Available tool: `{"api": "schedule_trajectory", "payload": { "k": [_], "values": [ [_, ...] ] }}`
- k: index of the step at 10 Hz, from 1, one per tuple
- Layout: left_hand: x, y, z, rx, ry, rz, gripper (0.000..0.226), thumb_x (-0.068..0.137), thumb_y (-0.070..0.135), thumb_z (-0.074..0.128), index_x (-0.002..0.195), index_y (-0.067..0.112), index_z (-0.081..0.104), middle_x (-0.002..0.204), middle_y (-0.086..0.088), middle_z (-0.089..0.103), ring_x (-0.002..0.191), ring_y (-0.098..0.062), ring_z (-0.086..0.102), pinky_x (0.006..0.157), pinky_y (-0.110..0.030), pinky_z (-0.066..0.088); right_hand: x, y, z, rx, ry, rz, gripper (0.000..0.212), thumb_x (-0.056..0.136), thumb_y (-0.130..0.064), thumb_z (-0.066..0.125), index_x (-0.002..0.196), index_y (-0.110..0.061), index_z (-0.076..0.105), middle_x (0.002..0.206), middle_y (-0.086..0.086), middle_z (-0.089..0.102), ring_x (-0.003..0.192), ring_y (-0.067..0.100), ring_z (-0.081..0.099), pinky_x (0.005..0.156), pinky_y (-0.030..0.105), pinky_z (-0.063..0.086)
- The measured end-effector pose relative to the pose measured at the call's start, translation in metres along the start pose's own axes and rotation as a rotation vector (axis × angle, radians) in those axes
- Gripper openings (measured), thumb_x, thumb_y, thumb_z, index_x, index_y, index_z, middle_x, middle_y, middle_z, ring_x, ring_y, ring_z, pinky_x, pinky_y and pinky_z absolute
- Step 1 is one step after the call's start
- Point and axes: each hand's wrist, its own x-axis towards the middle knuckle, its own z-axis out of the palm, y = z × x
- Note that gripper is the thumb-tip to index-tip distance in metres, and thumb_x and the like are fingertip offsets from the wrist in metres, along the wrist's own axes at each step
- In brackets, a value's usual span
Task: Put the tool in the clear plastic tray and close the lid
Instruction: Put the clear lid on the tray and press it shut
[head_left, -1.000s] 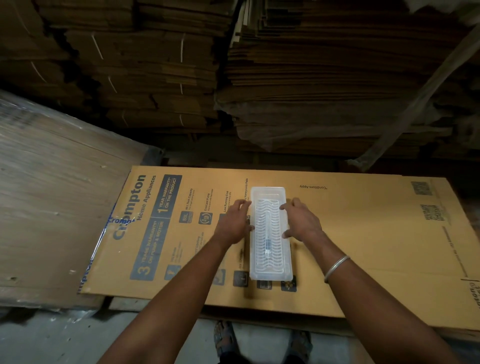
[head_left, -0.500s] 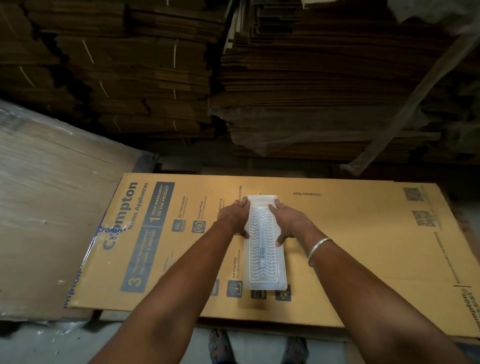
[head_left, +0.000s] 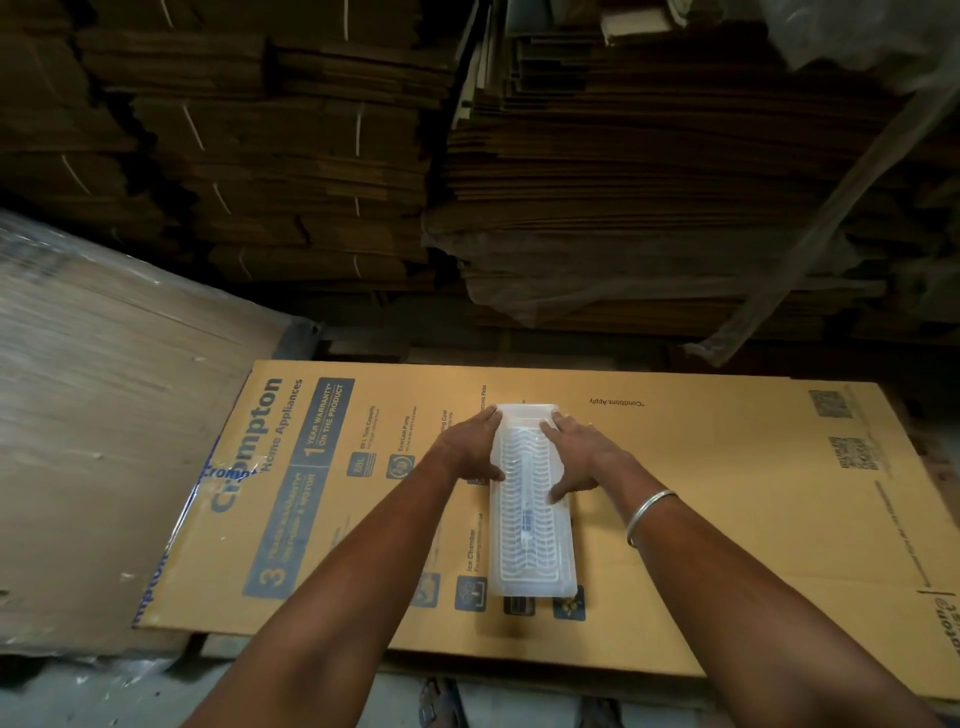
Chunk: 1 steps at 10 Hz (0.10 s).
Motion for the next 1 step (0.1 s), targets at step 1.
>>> {"api": "schedule_trajectory", "payload": {
  "k": [1],
  "values": [
    [-0.0032, -0.0013, 0.0086, 0.017, 0.141, -0.032, 0.093, 0.094, 0.052, 0.057, 0.162, 0.011, 0.007, 0.171, -0.006, 0.003, 0.157, -0.026, 0.013, 0.125, -0.045, 0.022, 0.0004, -0.0025, 0.0047, 0.030, 0.140, 0.031, 0.104, 0.087, -0.071, 0.054, 0.162, -0.019, 0.004, 0.171, 0.008, -0.004, 0.157, 0.026, -0.003, 0.126, 0.047, 0.002]
  ]
}}
